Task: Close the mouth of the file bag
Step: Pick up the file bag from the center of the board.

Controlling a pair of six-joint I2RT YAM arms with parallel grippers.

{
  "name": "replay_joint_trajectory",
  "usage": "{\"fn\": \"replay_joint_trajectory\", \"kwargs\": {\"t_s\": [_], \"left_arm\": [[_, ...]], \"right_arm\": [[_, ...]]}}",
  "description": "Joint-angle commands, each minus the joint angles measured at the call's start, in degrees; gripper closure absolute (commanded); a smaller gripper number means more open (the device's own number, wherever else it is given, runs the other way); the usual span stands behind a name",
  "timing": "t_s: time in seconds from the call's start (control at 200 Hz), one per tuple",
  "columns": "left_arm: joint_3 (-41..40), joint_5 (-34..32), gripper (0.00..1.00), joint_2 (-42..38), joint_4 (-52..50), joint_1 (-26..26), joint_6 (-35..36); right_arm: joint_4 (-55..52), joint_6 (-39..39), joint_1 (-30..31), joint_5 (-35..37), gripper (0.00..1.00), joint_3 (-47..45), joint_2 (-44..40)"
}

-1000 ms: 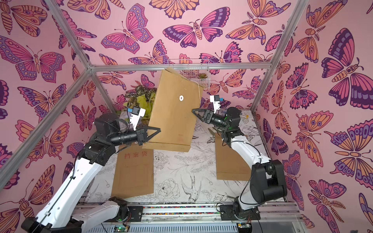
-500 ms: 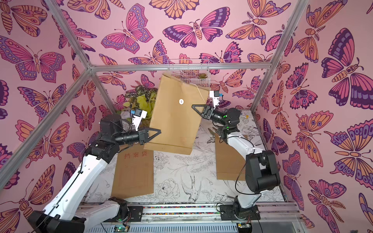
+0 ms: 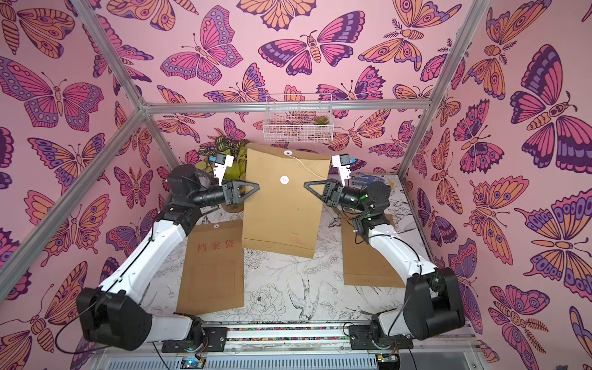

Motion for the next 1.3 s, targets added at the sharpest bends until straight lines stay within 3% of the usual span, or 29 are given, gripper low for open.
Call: {"fn": "replay_joint_trajectory", "kwargs": {"t_s": [0.0, 0.09, 0.22, 0.361, 0.496, 0.626, 0.816, 0.866, 0.991, 1.047, 1.127, 1.252, 1.297], "left_arm": [[3.1, 5.2, 0.53, 2.2, 4.7, 0.2, -1.6], [2.5, 6.1, 0.61, 2.3, 9.0, 0.0, -3.9], [-1.7, 7.6, 0.73, 0.6, 17.2, -0.1, -7.4], [-5.1, 8.1, 0.58, -1.4, 21.5, -0.4, -9.4], [-7.3, 9.3, 0.58, -2.7, 25.4, -1.3, -10.3], [-8.5, 9.7, 0.66, -2.9, 27.9, -2.4, -10.8], [-10.3, 9.7, 0.94, -2.4, 34.2, -2.2, -14.6], [-10.5, 9.7, 1.0, -2.5, 35.2, -1.9, -15.1], [-10.6, 8.4, 1.0, -2.7, 35.0, -0.5, -14.8], [-11.0, 7.5, 1.0, -3.3, 34.8, 0.6, -13.8], [-12.1, 6.1, 1.0, -5.2, 32.5, 1.7, -9.4], [-12.1, 2.5, 1.0, -10.0, 19.7, 1.8, 4.7], [-11.9, 0.7, 1.0, -10.9, 16.3, 1.9, 8.0]], "right_arm": [[-16.4, -13.5, 1.3, -2.4, 1.0, 1.0, -3.9], [-23.2, -18.5, 1.3, -1.3, 1.0, 1.7, -5.5], [-23.8, -18.2, 1.3, -0.1, 1.0, 2.5, -5.1], [-20.9, -15.1, 1.3, 0.5, 1.0, 2.7, -4.2], [-20.5, -13.9, 1.3, 1.6, 1.0, 3.6, -3.7], [-20.1, -13.1, 1.3, 2.7, 1.0, 3.5, -2.9], [-16.7, -9.8, 1.2, 3.8, 1.0, 2.4, -1.2], [-16.7, -9.4, 1.3, 3.8, 0.94, 2.2, -1.1], [-20.0, -10.3, 0.6, 4.4, 0.6, 0.7, -2.6], [-22.9, -11.2, -0.2, 5.6, 0.5, -0.6, -4.2], [-28.3, -13.2, -2.2, 7.9, 0.44, -2.7, -6.8], [-35.2, -14.2, -4.9, 12.6, 0.4, -6.1, -10.2], [-42.5, -17.0, -4.8, 15.5, 0.38, -5.3, -11.5]]}}
